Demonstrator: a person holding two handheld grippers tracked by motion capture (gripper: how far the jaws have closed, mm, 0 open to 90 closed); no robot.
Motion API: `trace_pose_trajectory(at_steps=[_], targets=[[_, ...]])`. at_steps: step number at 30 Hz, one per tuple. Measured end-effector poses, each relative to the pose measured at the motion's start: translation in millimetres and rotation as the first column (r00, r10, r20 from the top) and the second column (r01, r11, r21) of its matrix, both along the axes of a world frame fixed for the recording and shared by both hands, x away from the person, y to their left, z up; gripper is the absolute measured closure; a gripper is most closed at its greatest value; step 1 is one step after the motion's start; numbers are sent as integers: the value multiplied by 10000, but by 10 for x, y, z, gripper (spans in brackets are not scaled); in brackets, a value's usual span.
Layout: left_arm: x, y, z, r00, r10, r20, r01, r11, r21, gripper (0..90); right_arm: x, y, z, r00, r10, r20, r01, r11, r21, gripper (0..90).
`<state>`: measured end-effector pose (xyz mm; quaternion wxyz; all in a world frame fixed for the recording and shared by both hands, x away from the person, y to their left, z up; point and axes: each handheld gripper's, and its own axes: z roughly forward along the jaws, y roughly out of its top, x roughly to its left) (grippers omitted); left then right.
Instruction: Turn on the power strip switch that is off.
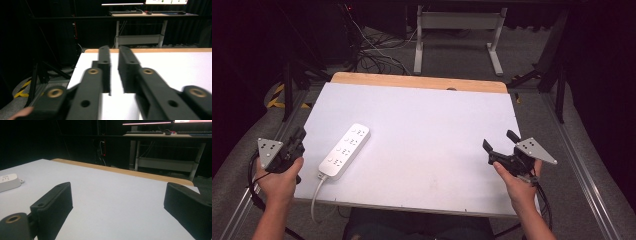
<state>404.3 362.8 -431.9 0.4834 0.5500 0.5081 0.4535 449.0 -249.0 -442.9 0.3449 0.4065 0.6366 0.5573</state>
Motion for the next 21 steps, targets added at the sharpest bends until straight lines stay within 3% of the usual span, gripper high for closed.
trace_pose_trajectory(at_steps=[3,12,16,21], targets=[[-13,1,20,10000,14,70,-15,9999,149,900,-5,2,1,10000,33,7,-33,10000,-13,91],[13,-43,24,9996,-242,-108,248,9982,543,900,3,12,-5,9999,139,-40,-139,9999,-55,94],[-1,-46,45,9960,-571,-687,604,9971,472,900,-8,8,0,9999,160,-23,-160,9999,-22,96],[24,-84,51,9932,-627,-983,689,9957,614,900,-3,9,-1,9999,164,-15,-164,9999,-43,97]])
